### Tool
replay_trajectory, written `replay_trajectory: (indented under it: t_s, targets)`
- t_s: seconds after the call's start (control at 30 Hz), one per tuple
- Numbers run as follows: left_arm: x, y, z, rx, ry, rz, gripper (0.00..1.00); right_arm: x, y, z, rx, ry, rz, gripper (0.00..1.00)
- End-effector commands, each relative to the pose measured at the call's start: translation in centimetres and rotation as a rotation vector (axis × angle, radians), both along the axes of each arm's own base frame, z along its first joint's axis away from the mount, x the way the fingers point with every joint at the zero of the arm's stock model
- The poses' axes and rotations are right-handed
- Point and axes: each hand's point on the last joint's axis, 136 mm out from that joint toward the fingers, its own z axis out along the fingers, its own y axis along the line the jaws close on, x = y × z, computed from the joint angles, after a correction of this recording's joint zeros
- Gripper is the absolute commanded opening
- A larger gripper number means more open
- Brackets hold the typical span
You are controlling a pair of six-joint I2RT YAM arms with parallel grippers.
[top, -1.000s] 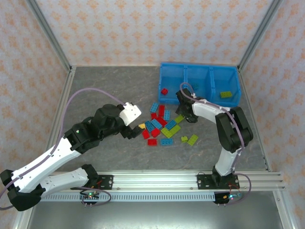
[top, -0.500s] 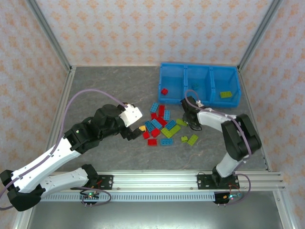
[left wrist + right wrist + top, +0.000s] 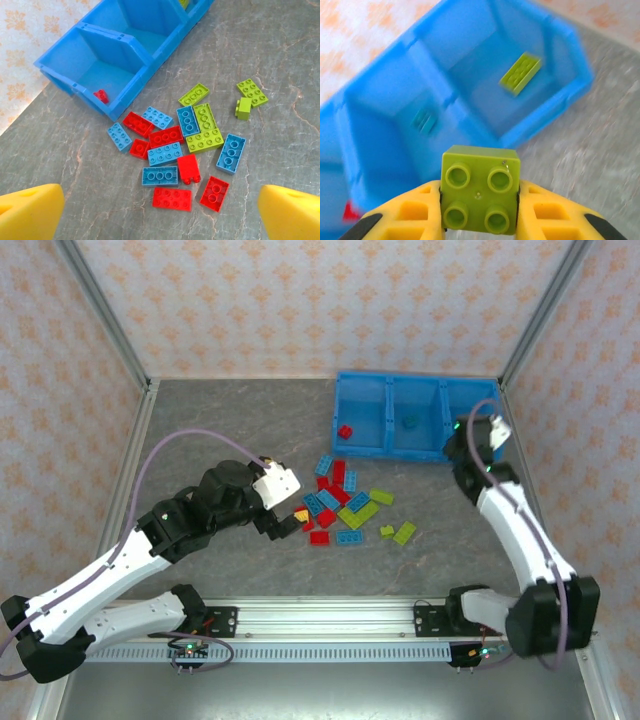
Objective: Sort the legos into containers by color
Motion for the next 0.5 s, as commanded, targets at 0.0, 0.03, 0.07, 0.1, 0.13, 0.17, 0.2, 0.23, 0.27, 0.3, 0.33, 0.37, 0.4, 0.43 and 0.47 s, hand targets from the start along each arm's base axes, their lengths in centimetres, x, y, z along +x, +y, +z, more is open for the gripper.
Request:
replay_trajectory:
  t_s: [0.0, 0.03, 0.07, 0.1, 0.13, 0.17, 0.2, 0.23, 0.27, 0.3, 0.33, 0.37, 0.4, 0.43, 0.47]
  targets:
    - [-0.4, -0.7, 0.9, -0.045, -0.009, -0.036, 1.00, 3.8, -2.2, -2.1, 0.035, 0.097, 0.026, 0.24]
    - [-0.4, -0.9, 0.9, -0.051, -0.003, -0.044, 1.00, 5.3, -2.8, -2.9, 0.052, 0.134, 0.021, 0.24]
    - [-0.4, -1.0, 0.9, -0.053, 0.003, -0.046, 1.00, 6.7, -3.4, -3.9, 0.062, 0.166, 0.014, 0.25]
    - [-0.4, -1.1, 0.7, -0.050, 0.010, -0.046, 1.00, 8.0, -4.1, -4.7, 0.068, 0.195, 0.002, 0.26]
    - [-0.4, -1.0, 0.6, -0.044, 0.016, -0.044, 1.00, 8.8, -4.8, -5.7, 0.067, 0.229, -0.012, 0.27]
    - [-0.3, -1.0, 0.5, -0.037, 0.018, -0.042, 1.00, 9.7, -5.9, -6.4, 0.069, 0.259, -0.040, 0.27]
    - [-0.3, -0.9, 0.3, -0.029, 0.019, -0.038, 1.00, 10.4, -6.8, -7.3, 0.083, 0.288, -0.060, 0.27]
    - [-0.2, -0.8, 0.2, -0.024, 0.018, -0.032, 1.00, 11.0, -7.6, -7.8, 0.101, 0.299, -0.078, 0.27]
    - [-0.2, -0.8, 0.1, -0.022, 0.017, -0.030, 1.00, 11.3, -8.2, -8.3, 0.117, 0.305, -0.089, 0.29]
    - [-0.1, -0.7, 0.1, -0.022, 0.014, -0.028, 1.00, 11.8, -8.5, -8.7, 0.137, 0.307, -0.088, 0.32]
    - [-0.1, -0.7, 0.0, -0.021, 0.013, -0.028, 1.00, 12.1, -8.4, -8.8, 0.153, 0.310, -0.078, 0.37]
    - [0.0, -0.8, 0.0, -0.020, 0.012, -0.026, 1.00, 12.3, -8.3, -8.8, 0.157, 0.323, -0.064, 0.45]
    - [0.0, -0.8, -0.1, -0.018, 0.013, -0.026, 1.00, 12.5, -8.1, -8.5, 0.161, 0.324, -0.045, 0.52]
    - [0.1, -0.9, -0.2, -0.015, 0.014, -0.026, 1.00, 12.5, -8.0, -8.0, 0.161, 0.320, -0.037, 0.55]
    - [0.2, -1.0, -0.3, -0.011, 0.018, -0.027, 1.00, 12.4, -8.0, -7.4, 0.157, 0.309, -0.038, 0.58]
